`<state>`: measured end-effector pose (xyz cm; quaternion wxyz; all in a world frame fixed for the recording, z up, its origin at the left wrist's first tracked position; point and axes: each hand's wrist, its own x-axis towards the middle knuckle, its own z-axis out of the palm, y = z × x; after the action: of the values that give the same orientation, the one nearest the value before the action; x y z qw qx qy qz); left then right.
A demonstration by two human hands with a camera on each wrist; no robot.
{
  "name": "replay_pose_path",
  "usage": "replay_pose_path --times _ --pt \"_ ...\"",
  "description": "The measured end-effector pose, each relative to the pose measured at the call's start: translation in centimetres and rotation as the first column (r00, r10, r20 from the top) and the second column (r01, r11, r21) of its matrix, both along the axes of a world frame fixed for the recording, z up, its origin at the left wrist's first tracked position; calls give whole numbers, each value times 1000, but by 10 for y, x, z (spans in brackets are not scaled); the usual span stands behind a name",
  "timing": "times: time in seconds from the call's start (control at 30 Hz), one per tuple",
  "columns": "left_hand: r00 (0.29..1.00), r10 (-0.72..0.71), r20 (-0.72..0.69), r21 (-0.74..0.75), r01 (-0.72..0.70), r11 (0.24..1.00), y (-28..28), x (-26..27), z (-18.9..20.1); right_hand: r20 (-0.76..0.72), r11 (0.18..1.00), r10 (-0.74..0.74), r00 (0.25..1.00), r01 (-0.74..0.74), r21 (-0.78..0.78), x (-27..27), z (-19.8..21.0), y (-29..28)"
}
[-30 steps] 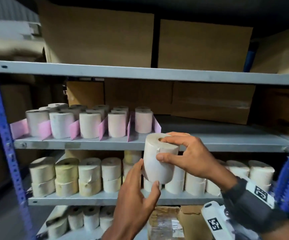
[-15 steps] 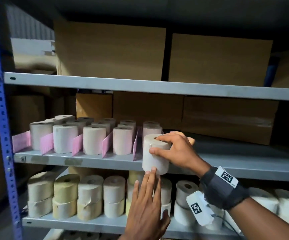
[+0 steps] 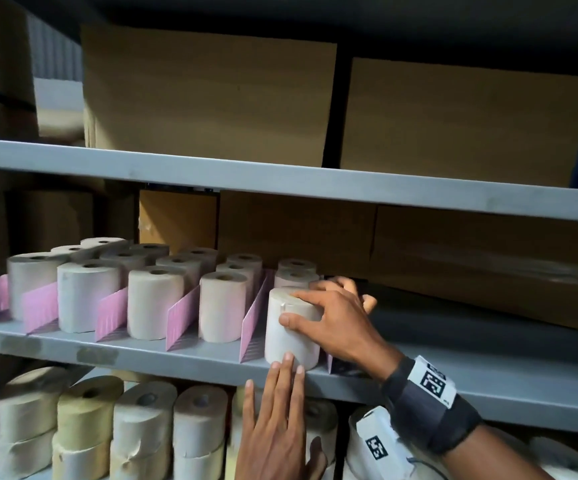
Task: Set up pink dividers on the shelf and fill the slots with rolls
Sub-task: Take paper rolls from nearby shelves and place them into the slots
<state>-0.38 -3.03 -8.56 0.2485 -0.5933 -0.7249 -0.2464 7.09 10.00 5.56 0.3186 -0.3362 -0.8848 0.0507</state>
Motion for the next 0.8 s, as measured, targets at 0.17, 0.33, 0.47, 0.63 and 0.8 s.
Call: replay_pose_path --times 0.17,0.33,0.47,0.63,0.8 --pt "993 94 -75 211 -76 975 32 -7 -20 19 996 -42 999 41 79 -11 -6 17" --pt "984 143 -109 310 -103 945 43 -11 -35 49 994 -67 997 62 87 -14 -7 22" --pt "990 129 -62 181 -116 977 40 -8 -32 33 994 -61 998 58 94 -13 -7 19" --pt "1000 24 -15 -14 -24 1000 17 -10 -15 32 995 -51 998 48 82 -12 -6 12" --pt "990 -137 29 -286 139 948 -9 -29 11 154 994 -92 984 81 71 -10 3 1"
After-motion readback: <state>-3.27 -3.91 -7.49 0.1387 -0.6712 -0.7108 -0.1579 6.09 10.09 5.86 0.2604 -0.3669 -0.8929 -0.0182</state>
